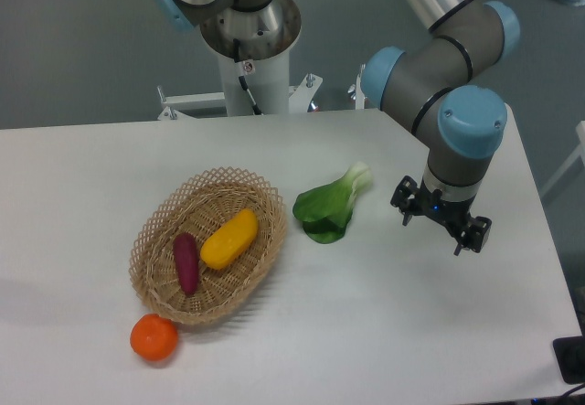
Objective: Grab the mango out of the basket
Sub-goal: 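Move the gripper over the basket above the yellow mango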
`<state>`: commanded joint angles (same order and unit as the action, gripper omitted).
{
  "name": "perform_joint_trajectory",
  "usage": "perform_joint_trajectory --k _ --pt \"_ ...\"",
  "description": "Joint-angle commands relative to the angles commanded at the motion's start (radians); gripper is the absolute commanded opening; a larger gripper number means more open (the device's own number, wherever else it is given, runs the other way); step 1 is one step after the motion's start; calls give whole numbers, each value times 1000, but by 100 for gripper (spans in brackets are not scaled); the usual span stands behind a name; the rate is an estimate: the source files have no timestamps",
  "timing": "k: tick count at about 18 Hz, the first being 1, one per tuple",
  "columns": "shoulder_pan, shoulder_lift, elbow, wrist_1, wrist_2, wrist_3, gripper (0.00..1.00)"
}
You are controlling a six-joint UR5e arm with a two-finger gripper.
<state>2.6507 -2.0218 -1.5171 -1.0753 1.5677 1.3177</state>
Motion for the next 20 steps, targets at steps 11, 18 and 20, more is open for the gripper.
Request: perform_joint_trajectory --k 11,18,20 --pt "-93 29 -9 -8 -17 -169 100" --pt "-178 31 -34 -3 -162 -276 100" --pt "-204 32 -73 2 -198 -278 100"
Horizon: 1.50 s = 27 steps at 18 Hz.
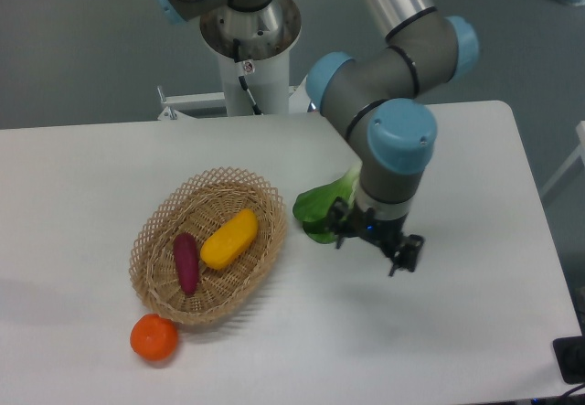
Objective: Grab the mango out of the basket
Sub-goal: 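Move the gripper over the basket above the yellow mango, then lower the gripper onto the yellow mango and close on it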
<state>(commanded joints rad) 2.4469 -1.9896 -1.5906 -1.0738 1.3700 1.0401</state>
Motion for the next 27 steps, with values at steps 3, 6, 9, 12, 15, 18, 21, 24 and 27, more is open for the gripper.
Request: perform_joint_trajectory --k 3,6,9,12,15,18,21,24,27 --pt "-46 27 -55 2 -3 0 100" --pt "-74 63 -112 5 -3 3 100" --pt "-103 89 -155 5 -2 3 100" --pt "-143 101 -186 5 1 2 100" --pt "-173 97 -203 5 1 0 100" --pt "-190 97 -227 5 3 2 100" --pt "-195 92 -238 6 3 2 100" --pt "-195 81 -238 9 3 3 100" --pt "-197 69 -235 11 11 3 100"
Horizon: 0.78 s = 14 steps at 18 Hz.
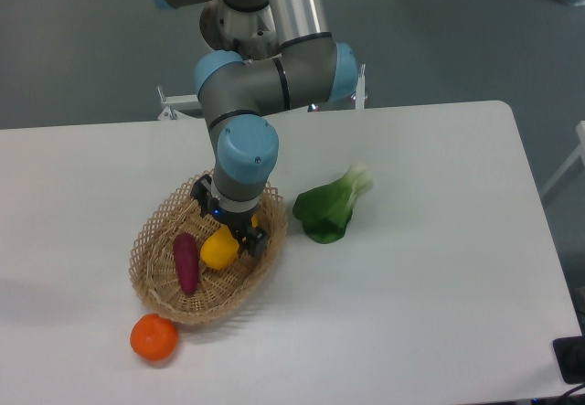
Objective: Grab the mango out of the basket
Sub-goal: 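Lower the gripper onto the yellow mango and close on it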
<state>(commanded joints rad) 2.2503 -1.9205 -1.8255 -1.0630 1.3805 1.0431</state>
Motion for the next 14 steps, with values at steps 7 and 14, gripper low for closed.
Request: perform_joint_trajectory --k 7,14 --pt "-17 -35 5 0 18 -31 100" --pt "-18 -54 9 2 17 -48 100"
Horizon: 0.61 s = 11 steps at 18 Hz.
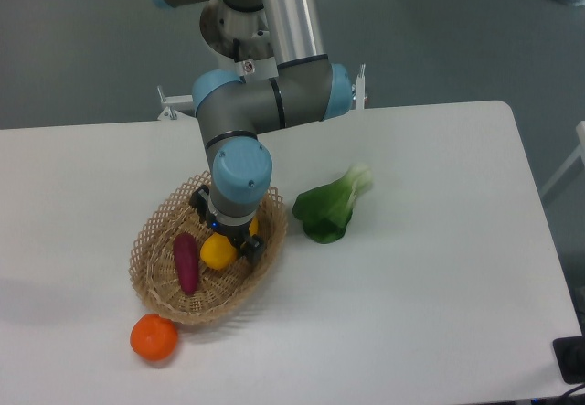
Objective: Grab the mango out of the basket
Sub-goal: 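Lower the gripper onto the yellow mango and close on it, then lift the held mango out of the basket past the bok choy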
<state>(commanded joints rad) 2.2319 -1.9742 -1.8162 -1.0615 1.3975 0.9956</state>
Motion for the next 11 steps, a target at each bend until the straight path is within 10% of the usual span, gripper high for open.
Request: perform_joint_trajectory --k 6,11 --pt "-2 0 5 -3 2 -2 52" --pt "2 31 8 -5 -3 5 44"
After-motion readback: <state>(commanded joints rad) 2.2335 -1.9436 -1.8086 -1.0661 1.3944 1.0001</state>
